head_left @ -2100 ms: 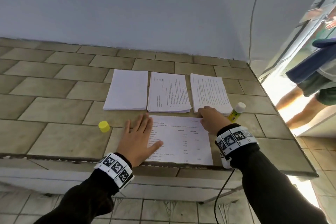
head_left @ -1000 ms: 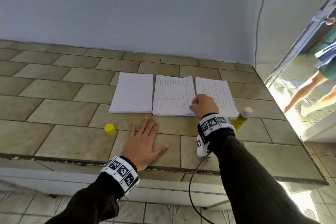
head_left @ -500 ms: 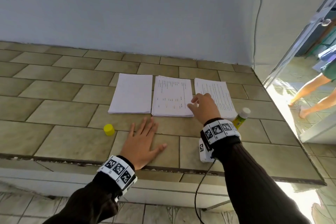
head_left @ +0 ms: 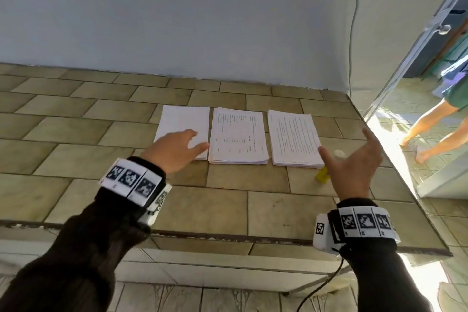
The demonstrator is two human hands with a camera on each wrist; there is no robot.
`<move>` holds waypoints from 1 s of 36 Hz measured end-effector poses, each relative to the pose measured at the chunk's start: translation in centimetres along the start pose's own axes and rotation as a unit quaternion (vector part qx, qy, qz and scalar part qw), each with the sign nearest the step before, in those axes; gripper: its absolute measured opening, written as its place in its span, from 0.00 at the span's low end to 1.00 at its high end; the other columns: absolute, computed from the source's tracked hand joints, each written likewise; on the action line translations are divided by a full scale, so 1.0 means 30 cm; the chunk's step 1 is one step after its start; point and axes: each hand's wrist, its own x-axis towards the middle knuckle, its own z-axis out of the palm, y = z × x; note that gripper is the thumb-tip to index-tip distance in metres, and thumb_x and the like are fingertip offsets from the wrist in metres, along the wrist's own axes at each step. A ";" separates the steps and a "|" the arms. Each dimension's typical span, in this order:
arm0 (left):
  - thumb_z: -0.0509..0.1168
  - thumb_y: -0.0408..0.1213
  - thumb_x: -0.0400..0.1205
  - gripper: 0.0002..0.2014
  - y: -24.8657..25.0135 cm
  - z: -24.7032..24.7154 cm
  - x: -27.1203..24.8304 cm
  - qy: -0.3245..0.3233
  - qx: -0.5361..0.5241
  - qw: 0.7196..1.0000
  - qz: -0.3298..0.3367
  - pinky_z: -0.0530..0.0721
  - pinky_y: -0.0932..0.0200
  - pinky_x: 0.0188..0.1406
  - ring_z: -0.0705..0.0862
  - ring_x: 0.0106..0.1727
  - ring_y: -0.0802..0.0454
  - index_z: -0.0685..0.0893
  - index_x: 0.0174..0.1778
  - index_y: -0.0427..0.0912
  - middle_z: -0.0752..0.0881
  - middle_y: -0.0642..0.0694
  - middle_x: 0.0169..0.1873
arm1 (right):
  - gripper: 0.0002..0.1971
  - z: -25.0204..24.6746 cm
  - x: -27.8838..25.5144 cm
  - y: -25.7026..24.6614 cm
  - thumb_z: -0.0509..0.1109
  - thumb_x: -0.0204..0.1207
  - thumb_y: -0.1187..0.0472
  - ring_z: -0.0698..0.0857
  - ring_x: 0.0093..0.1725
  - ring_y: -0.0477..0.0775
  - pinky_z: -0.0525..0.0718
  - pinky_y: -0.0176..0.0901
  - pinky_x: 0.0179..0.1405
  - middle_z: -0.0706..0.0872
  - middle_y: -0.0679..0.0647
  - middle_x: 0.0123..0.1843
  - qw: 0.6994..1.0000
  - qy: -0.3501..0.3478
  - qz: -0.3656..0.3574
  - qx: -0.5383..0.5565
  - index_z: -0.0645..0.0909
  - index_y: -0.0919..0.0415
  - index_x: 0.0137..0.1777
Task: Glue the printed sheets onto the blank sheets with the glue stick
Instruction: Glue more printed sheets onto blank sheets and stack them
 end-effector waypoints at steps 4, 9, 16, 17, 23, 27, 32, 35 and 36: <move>0.53 0.57 0.88 0.31 -0.027 0.036 0.152 0.008 0.076 0.995 -0.067 0.74 0.47 0.69 0.76 0.72 0.40 0.69 0.78 0.36 0.76 0.37 0.74 | 0.44 0.010 0.006 0.057 0.81 0.69 0.57 0.72 0.75 0.63 0.73 0.57 0.74 0.71 0.63 0.76 0.988 -0.082 0.121 0.057 0.58 0.62 0.79; 0.59 0.61 0.84 0.32 -0.071 0.075 0.241 -0.003 0.139 0.982 -0.131 0.79 0.49 0.59 0.81 0.65 0.38 0.73 0.70 0.35 0.81 0.35 0.66 | 0.36 0.029 -0.010 0.061 0.76 0.75 0.59 0.77 0.70 0.64 0.74 0.54 0.66 0.76 0.63 0.72 0.967 -0.170 0.182 0.045 0.61 0.64 0.77; 0.64 0.66 0.78 0.36 -0.121 0.134 0.269 -0.031 0.175 0.975 -0.136 0.79 0.50 0.57 0.81 0.63 0.40 0.72 0.73 0.41 0.80 0.39 0.66 | 0.25 0.040 -0.023 0.065 0.70 0.80 0.60 0.77 0.68 0.64 0.74 0.54 0.64 0.79 0.63 0.69 0.964 -0.200 0.176 -0.007 0.69 0.64 0.74; 0.64 0.67 0.78 0.36 -0.125 0.142 0.267 -0.026 0.186 0.973 -0.131 0.80 0.50 0.56 0.82 0.61 0.40 0.74 0.71 0.42 0.81 0.39 0.64 | 0.24 0.042 -0.023 0.065 0.70 0.80 0.61 0.77 0.68 0.64 0.74 0.54 0.65 0.79 0.63 0.69 0.964 -0.202 0.174 -0.010 0.70 0.63 0.74; 0.62 0.61 0.82 0.29 -0.138 0.140 0.261 -0.001 0.190 0.977 -0.093 0.81 0.50 0.61 0.82 0.61 0.41 0.76 0.72 0.44 0.83 0.41 0.64 | 0.23 0.038 -0.025 0.054 0.68 0.82 0.62 0.76 0.70 0.64 0.72 0.55 0.69 0.78 0.62 0.70 0.964 -0.207 0.169 -0.016 0.70 0.62 0.75; 0.59 0.58 0.85 0.28 -0.148 0.130 0.255 0.009 0.165 0.982 -0.095 0.76 0.51 0.67 0.79 0.69 0.42 0.74 0.77 0.46 0.79 0.42 0.72 | 0.24 0.038 -0.032 0.049 0.67 0.82 0.62 0.75 0.71 0.64 0.72 0.56 0.70 0.78 0.62 0.71 0.963 -0.208 0.169 -0.017 0.69 0.62 0.76; 0.50 0.61 0.87 0.29 -0.161 0.109 0.257 0.031 0.084 0.991 -0.103 0.75 0.49 0.61 0.79 0.67 0.39 0.77 0.72 0.42 0.80 0.40 0.71 | 0.22 0.037 -0.029 0.048 0.66 0.83 0.62 0.77 0.69 0.65 0.73 0.56 0.67 0.79 0.63 0.69 0.962 -0.218 0.163 -0.031 0.69 0.63 0.75; 0.47 0.60 0.88 0.29 -0.158 0.080 0.241 0.071 0.039 0.991 -0.108 0.75 0.47 0.57 0.80 0.64 0.37 0.77 0.70 0.40 0.81 0.37 0.68 | 0.21 0.036 -0.029 0.048 0.65 0.83 0.62 0.77 0.68 0.65 0.74 0.55 0.66 0.79 0.63 0.69 0.961 -0.219 0.163 -0.034 0.70 0.63 0.74; 0.47 0.60 0.88 0.30 -0.155 0.069 0.232 0.089 0.033 0.990 -0.108 0.76 0.46 0.59 0.80 0.65 0.36 0.75 0.73 0.41 0.81 0.37 0.69 | 0.21 0.036 -0.030 0.047 0.65 0.83 0.62 0.77 0.68 0.65 0.74 0.55 0.67 0.79 0.63 0.69 0.961 -0.218 0.164 -0.033 0.70 0.63 0.74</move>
